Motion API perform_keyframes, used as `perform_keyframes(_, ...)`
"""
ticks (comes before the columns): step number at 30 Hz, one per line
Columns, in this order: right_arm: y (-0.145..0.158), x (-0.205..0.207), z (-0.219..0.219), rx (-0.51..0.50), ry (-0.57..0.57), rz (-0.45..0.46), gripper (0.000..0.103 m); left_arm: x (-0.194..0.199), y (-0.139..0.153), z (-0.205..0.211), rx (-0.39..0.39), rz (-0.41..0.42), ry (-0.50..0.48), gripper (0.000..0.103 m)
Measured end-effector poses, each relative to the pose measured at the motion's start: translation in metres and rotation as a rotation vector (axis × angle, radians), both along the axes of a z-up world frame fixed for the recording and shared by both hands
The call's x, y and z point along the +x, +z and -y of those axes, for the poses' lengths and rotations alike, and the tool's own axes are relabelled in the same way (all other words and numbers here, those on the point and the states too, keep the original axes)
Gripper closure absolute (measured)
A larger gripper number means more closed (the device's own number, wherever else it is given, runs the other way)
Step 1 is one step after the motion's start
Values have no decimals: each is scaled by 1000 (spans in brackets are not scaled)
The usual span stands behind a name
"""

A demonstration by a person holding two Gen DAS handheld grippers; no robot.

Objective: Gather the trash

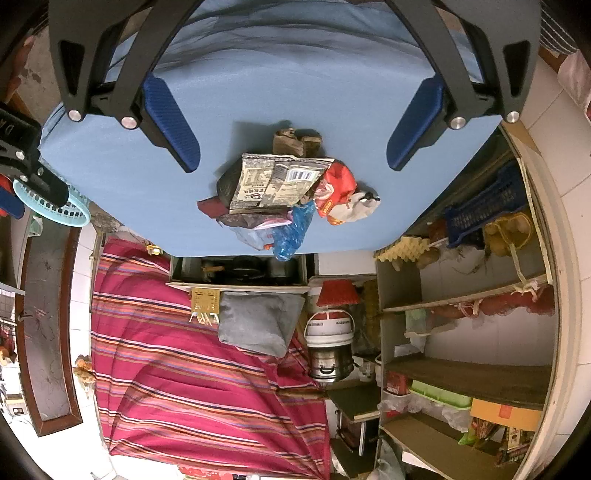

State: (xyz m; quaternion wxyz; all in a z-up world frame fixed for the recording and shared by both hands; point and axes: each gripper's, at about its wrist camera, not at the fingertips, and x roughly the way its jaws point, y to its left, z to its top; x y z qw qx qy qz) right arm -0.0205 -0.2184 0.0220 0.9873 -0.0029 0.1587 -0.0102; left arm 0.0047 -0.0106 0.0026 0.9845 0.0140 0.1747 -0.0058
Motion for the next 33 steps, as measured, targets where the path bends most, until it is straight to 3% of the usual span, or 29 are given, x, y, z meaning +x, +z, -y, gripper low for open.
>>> perform_keyframes(15,-11,28,0,-23,-37,-25,4,35,-6,-3,20,-48,2,4)
perform_keyframes(23,2,75,6,-98,-54,-76,4,85,5,-28,31,-90,4,4)
perform_keyframes(28,3,104,-11,-142,-49,-95,4,123,12,-53,83,-94,29,4)
perform_keyframes(33,5,131,-30,-99,-47,-122,4,163,20,-89,46,-106,42,4)
